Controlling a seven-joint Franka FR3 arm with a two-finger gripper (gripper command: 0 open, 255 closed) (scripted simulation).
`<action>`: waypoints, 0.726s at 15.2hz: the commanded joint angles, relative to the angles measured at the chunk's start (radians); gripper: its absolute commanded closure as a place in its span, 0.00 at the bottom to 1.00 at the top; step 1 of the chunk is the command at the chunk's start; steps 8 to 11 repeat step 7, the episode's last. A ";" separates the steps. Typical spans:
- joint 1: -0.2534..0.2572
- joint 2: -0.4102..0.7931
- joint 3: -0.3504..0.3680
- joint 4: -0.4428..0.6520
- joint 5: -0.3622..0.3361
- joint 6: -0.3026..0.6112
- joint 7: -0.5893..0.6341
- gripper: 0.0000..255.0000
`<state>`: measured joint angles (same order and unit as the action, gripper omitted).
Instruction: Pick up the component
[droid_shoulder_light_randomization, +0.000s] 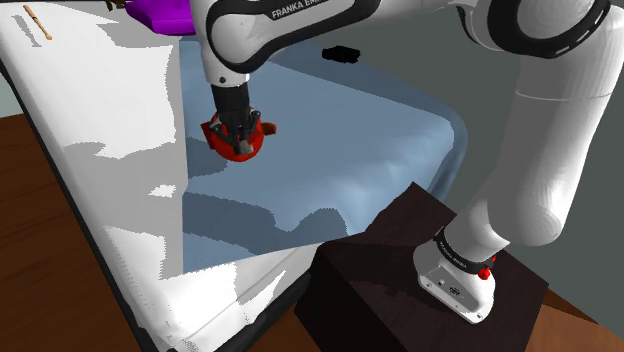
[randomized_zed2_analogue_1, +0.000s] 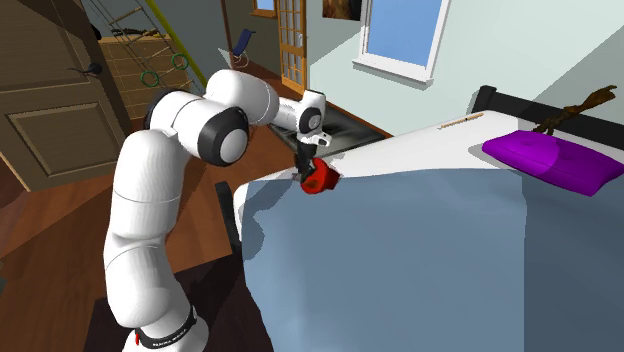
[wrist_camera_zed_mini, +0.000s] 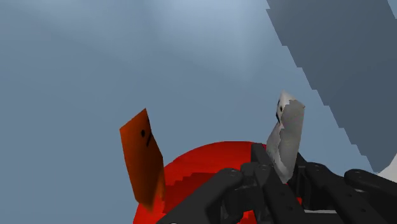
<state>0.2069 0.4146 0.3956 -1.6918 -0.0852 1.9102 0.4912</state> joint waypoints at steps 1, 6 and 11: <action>0.001 -0.008 0.002 0.018 0.003 -0.024 0.000 1.00; -0.001 -0.027 0.006 0.049 0.011 -0.072 -0.002 1.00; -0.001 -0.027 0.006 0.049 0.011 -0.072 -0.002 1.00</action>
